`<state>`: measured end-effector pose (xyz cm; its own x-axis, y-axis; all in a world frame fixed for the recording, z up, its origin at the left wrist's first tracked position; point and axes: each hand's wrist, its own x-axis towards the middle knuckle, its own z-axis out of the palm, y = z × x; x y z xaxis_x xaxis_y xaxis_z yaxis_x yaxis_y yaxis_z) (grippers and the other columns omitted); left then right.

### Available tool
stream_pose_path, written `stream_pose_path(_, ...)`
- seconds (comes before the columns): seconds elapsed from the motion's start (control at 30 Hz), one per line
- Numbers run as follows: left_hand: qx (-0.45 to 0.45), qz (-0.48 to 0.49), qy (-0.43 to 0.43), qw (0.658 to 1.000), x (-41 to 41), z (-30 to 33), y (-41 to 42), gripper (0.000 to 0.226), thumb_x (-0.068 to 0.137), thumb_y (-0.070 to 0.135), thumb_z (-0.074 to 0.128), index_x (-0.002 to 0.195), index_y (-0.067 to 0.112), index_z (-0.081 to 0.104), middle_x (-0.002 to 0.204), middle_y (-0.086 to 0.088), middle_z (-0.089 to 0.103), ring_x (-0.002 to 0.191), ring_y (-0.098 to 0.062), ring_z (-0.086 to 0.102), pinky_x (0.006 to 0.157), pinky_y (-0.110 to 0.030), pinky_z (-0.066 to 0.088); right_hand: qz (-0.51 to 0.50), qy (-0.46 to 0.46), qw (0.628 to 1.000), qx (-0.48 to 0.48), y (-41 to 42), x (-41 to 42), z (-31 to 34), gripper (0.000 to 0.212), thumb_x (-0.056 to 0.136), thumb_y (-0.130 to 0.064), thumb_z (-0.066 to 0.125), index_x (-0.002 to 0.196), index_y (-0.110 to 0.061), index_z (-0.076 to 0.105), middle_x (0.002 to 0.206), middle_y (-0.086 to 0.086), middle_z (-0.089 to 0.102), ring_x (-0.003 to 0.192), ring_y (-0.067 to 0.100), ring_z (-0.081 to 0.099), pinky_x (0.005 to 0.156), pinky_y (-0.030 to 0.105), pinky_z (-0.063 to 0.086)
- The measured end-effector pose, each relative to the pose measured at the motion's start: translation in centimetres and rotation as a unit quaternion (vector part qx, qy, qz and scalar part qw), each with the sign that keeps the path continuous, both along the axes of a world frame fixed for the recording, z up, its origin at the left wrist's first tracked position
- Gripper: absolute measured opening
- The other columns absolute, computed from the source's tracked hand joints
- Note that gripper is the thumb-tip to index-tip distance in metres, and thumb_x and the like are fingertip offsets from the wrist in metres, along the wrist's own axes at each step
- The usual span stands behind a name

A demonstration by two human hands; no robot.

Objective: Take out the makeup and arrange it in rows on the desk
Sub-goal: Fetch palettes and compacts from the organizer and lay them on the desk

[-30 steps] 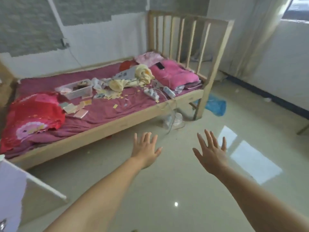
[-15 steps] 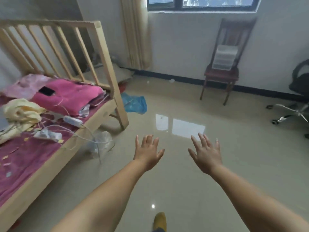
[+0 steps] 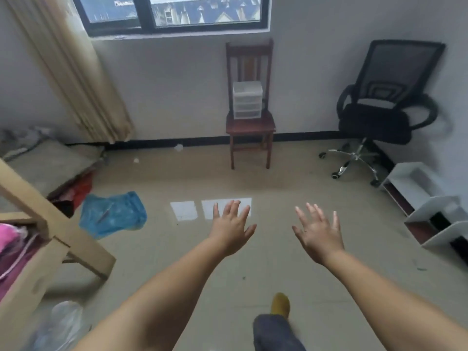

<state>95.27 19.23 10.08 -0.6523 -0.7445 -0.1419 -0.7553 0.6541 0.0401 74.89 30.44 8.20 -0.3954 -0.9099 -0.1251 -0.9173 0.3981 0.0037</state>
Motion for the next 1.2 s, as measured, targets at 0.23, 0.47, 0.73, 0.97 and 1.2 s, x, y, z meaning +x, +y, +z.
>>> stream_pose_path(0.23,-0.010,0.032,-0.008,0.999,-8.9,-0.1,-15.6,0.059,0.099,0.050,0.021,0.149,0.019,0.013,0.156,-0.009,0.010,0.145,-0.022,0.004,0.114,-0.053,-0.007,0.024,0.015,1.000,-0.012,-16.5,-10.7,0.9,0.074,0.083,-0.060,-0.008,0.150,-0.032,0.008,0.159,0.000,0.005,0.146,0.016,0.000,0.114,0.053,-0.001)
stream_pose_path(0.47,0.008,0.085,-0.024,0.996,-13.7,-0.8,-29.7,0.059,0.099,0.049,0.022,0.150,0.019,0.012,0.156,-0.008,0.010,0.145,-0.021,0.005,0.115,-0.053,-0.005,0.076,0.014,0.997,-0.005,-32.6,-16.8,1.2,0.079,0.080,-0.060,-0.011,0.150,-0.030,0.009,0.159,0.001,0.007,0.147,0.017,0.002,0.115,0.052,0.000)
stream_pose_path(0.73,0.004,0.074,-0.020,0.997,-19.3,-2.6,-50.7,0.059,0.099,0.049,0.023,0.150,0.019,0.013,0.156,-0.008,0.012,0.145,-0.021,0.007,0.116,-0.052,-0.002,0.073,-0.005,0.997,0.006,-53.3,-22.3,-0.8,0.055,0.100,-0.046,0.020,0.151,-0.028,0.009,0.159,0.002,0.009,0.146,0.016,0.005,0.116,0.047,0.004)
stream_pose_path(0.97,-0.007,0.013,-0.027,1.000,-25.1,-0.4,-69.7,0.059,0.099,0.048,0.027,0.149,0.019,0.016,0.154,-0.008,0.017,0.143,-0.020,0.011,0.116,-0.051,0.000,0.010,-0.056,0.998,-0.015,-69.1,-26.5,-0.5,0.053,0.100,-0.043,0.024,0.150,-0.028,0.014,0.158,0.000,0.014,0.145,0.015,0.010,0.116,0.041,0.012)
stream_pose_path(1.2,0.001,-0.033,-0.011,0.999,-34.0,-2.6,-82.5,0.059,0.098,0.047,0.030,0.149,0.020,0.017,0.154,-0.005,0.019,0.143,-0.019,0.013,0.117,-0.051,0.003,-0.019,-0.105,0.994,0.018,-80.8,-33.1,-3.4,0.053,0.101,-0.042,0.025,0.150,-0.026,0.015,0.157,0.003,0.016,0.144,0.019,0.015,0.112,0.036,0.024)
